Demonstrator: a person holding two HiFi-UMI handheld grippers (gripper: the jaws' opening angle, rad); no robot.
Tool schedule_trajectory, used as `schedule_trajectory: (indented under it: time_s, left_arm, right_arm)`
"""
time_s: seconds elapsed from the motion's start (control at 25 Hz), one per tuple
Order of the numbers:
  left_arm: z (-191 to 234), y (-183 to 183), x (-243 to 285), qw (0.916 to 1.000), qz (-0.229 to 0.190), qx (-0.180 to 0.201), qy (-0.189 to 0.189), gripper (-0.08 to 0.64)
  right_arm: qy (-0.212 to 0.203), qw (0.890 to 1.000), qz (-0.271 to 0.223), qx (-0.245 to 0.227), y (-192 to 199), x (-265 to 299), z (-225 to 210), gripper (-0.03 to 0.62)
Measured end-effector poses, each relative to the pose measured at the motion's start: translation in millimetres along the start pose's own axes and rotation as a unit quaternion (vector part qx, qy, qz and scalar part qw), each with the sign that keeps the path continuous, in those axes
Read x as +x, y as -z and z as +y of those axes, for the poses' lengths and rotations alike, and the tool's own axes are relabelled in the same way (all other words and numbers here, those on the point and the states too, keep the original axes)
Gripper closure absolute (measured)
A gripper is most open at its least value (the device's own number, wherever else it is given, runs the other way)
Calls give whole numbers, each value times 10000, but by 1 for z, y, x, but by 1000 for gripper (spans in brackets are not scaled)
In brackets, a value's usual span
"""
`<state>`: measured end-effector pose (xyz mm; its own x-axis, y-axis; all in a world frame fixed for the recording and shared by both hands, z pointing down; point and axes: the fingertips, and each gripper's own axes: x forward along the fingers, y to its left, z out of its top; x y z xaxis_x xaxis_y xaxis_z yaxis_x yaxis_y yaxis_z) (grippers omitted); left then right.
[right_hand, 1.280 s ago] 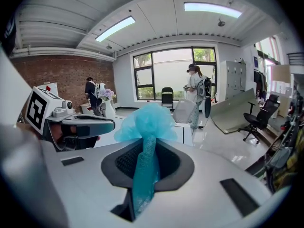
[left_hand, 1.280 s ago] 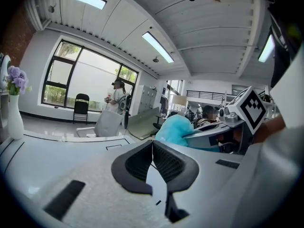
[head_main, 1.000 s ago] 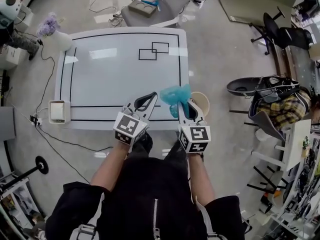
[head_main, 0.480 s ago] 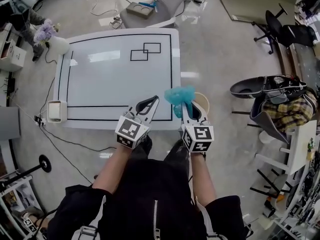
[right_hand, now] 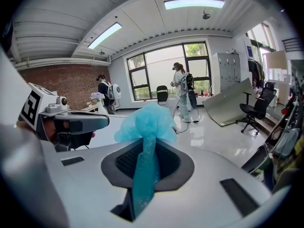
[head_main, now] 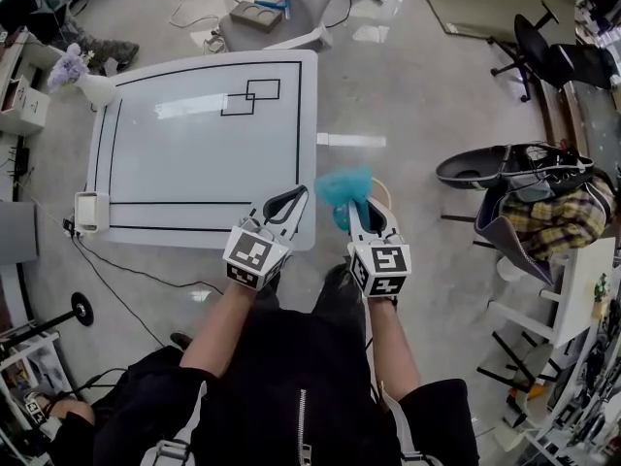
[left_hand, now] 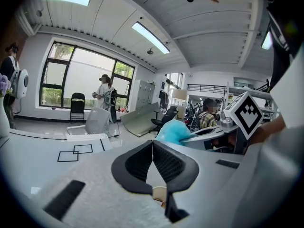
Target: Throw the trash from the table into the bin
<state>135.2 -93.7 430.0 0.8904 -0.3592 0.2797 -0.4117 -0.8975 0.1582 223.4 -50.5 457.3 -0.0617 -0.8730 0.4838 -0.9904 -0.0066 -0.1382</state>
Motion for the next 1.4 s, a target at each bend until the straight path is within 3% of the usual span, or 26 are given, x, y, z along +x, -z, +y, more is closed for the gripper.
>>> schedule_trajectory:
  time_s: [0.24, 0.52, 0.76, 1.08, 1.4]
  left_arm:
    - [-36, -5, 46, 9999, 78, 25, -97, 551]
    - [-77, -19, 80, 9980, 30, -117, -626, 551]
    - [-98, -12, 92, 9955, -6, -299, -902, 551]
    - [-105, -5, 105, 9976, 7, -248, -644, 551]
    - [-100, -5, 116, 9997, -10, -195, -153, 551]
  right_arm:
    - [-135, 9999, 30, -2, 2, -16, -53, 545]
    - [-561, 9981, 106, -238, -4, -49, -105, 545]
    - [-740, 9967, 267, -197, 19, -60, -136, 545]
    - [-739, 9964, 405, -64, 38, -55, -128, 545]
    - [-267, 9989, 368, 151, 41, -48, -133, 545]
